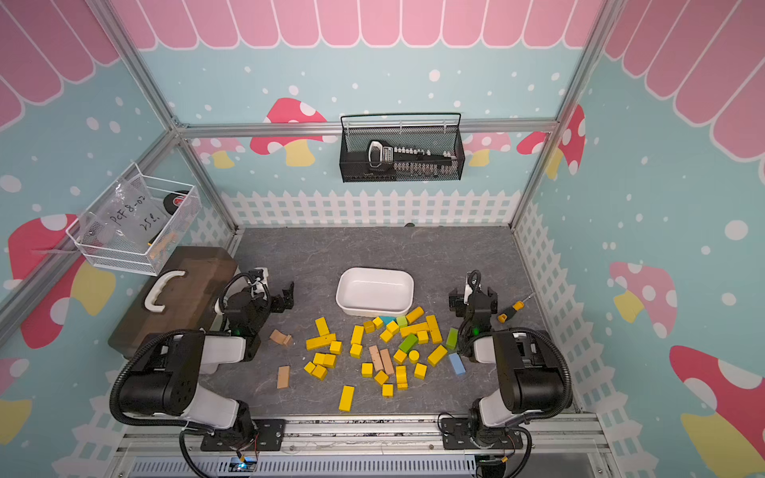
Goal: Pick out the yellow building blocks
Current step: Pick up the building block from the center of the board.
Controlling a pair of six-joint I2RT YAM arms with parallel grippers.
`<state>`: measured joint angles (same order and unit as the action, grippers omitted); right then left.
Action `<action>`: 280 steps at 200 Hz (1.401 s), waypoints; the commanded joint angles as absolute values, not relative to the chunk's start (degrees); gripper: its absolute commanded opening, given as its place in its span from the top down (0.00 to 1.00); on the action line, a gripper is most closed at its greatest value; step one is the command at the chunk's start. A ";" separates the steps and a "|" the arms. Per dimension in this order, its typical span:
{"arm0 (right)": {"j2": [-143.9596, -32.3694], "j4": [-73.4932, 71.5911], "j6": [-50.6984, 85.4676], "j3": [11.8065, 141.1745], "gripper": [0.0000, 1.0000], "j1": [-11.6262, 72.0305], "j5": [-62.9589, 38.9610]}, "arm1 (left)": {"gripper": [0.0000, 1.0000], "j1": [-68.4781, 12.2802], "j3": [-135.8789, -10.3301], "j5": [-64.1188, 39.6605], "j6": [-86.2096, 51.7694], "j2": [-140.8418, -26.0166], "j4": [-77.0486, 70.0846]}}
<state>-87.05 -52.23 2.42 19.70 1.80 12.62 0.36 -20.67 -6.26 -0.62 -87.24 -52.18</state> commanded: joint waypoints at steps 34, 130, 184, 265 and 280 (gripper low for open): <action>-87.52 -52.47 2.72 20.83 0.01 1.58 12.83 | 0.00 0.74 -21.18 -6.76 0.09 -87.89 -52.80; -87.36 -52.72 2.72 20.58 0.01 1.58 12.83 | 0.00 0.82 -22.50 1.20 -2.90 -87.98 -50.44; -87.24 -52.92 2.77 20.43 0.01 1.53 12.81 | 0.00 0.53 -24.12 0.92 -2.44 -84.59 -45.40; -55.42 6.76 23.65 45.22 0.01 2.55 12.67 | 0.00 -11.45 -64.21 -3.68 -15.60 -72.77 4.10; -49.61 16.28 36.65 45.03 0.01 2.42 19.98 | 0.00 -18.60 -67.25 -2.22 -5.03 -72.18 5.63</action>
